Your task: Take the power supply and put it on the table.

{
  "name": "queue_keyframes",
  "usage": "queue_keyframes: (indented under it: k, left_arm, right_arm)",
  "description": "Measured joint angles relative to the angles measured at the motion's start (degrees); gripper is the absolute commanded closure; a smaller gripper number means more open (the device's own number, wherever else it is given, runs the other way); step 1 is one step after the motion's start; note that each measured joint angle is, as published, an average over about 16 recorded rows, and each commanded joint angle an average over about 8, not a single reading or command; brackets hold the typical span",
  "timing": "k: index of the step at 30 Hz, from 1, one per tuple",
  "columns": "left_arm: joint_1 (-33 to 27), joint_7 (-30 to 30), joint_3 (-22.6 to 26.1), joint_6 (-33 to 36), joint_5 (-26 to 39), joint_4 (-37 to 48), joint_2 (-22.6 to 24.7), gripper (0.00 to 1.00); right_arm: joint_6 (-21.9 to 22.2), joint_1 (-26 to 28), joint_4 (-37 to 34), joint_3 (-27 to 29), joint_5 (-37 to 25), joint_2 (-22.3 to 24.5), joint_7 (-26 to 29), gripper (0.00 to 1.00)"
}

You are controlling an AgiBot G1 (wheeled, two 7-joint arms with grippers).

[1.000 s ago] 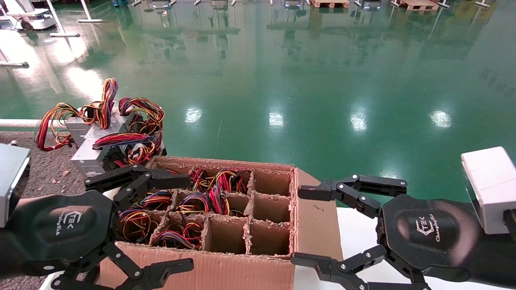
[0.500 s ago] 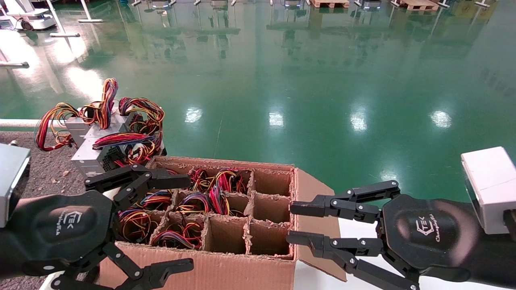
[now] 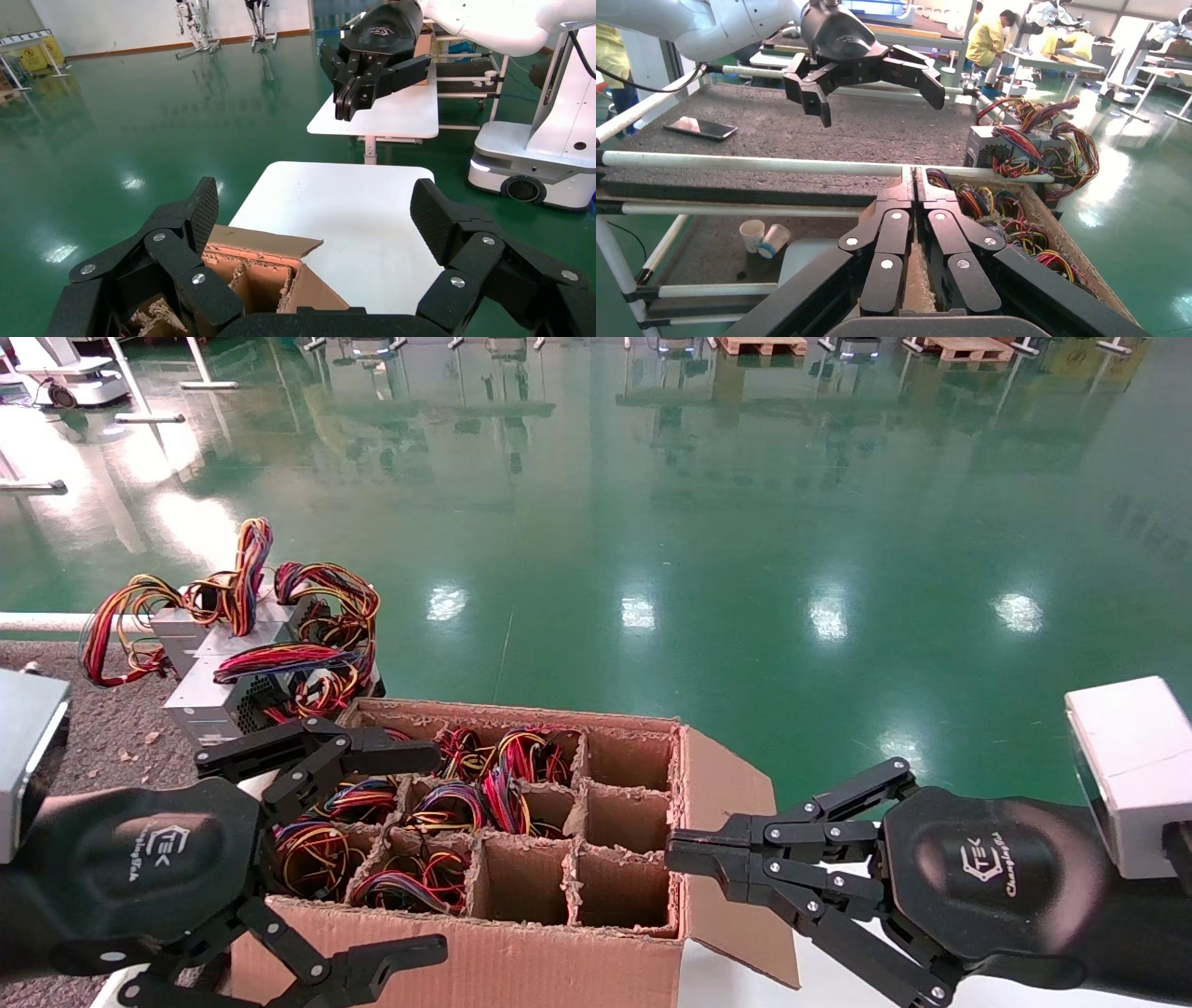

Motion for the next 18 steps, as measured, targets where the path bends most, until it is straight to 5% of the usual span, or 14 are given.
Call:
queue_keyframes:
  k: [6, 18]
  left_arm:
    - [-1.13, 0.43, 0.62, -0.48, 1.90, 0.95, 0.55, 0.00]
    - [-10.27, 2.69, 6.17, -1.20, 12.85, 12.31, 7.94, 0.00]
  right_arm:
    - [0.00, 0.00, -0.01, 0.00, 0.00, 0.00, 0.00, 0.00]
    - [-0.01, 0.02, -0.03, -0.03, 0.01, 0.00, -0.02, 0.00]
